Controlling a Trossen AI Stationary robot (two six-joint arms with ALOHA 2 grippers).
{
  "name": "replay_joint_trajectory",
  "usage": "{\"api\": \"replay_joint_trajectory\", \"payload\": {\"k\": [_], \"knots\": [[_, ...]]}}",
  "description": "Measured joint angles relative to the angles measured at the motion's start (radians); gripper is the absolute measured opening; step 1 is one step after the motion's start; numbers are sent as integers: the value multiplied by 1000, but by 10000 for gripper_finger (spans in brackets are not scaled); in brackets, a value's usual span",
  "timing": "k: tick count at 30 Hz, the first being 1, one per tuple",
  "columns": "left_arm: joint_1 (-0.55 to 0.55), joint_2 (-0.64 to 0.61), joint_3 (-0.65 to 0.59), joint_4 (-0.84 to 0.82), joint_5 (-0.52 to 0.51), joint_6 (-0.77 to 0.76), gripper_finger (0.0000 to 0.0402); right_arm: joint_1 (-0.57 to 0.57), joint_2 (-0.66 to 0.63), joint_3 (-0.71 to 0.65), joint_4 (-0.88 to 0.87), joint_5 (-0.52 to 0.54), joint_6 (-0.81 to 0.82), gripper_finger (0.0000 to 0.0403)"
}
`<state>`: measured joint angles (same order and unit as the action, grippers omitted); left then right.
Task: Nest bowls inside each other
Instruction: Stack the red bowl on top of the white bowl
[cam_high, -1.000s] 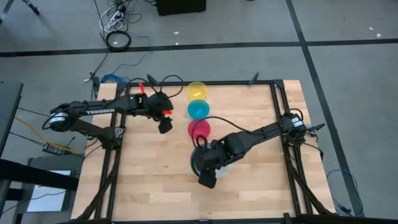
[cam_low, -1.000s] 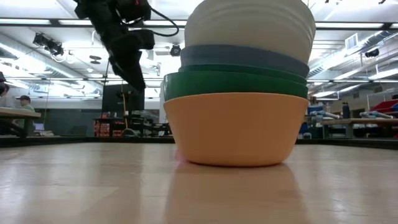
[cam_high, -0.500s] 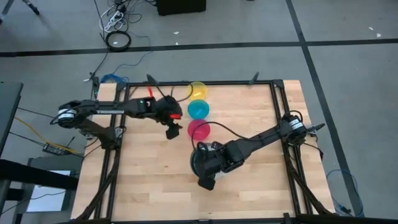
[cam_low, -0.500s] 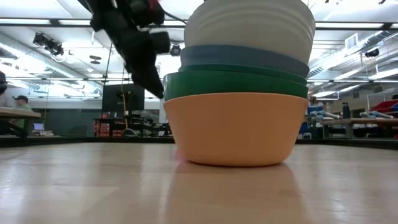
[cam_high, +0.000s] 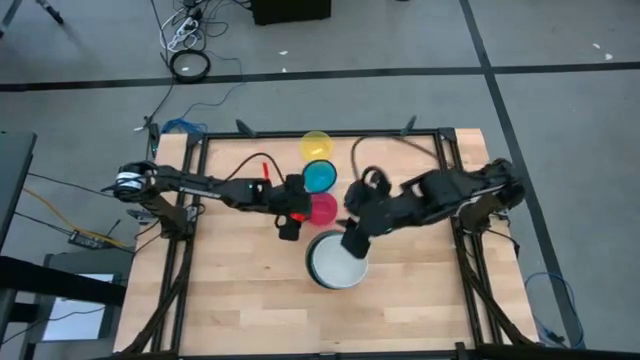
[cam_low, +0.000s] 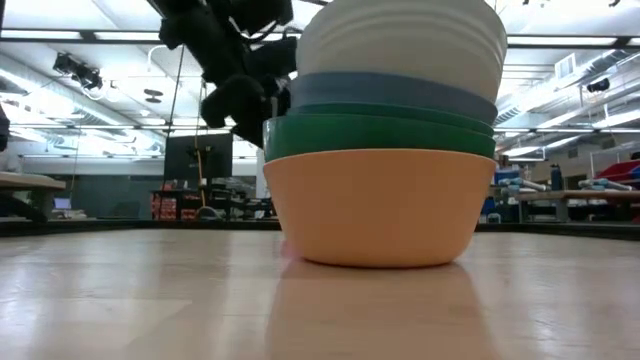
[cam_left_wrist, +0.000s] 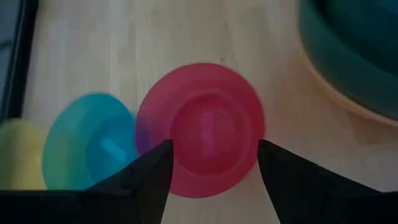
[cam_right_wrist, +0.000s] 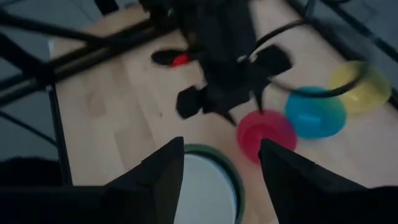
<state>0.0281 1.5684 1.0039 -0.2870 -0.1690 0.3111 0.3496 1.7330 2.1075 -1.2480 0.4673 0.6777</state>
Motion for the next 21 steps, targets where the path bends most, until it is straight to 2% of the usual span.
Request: {"api": "replay_joint_trajectory", "payload": {"k": [6, 15, 18, 21], "knots": [[-11, 43, -2, -95, 41, 59, 243, -1, -88, -1, -22, 64, -1, 194], [-15, 158, 16, -73, 42, 111, 240, -24, -112, -1, -33, 93, -24, 194], [-15, 213, 44, -83, 40, 127, 220, -32, -112, -2, -34, 89, -28, 194], [-13, 264, 88, -84, 24, 130, 175, -40, -112, -2, -33, 90, -41, 194]]}}
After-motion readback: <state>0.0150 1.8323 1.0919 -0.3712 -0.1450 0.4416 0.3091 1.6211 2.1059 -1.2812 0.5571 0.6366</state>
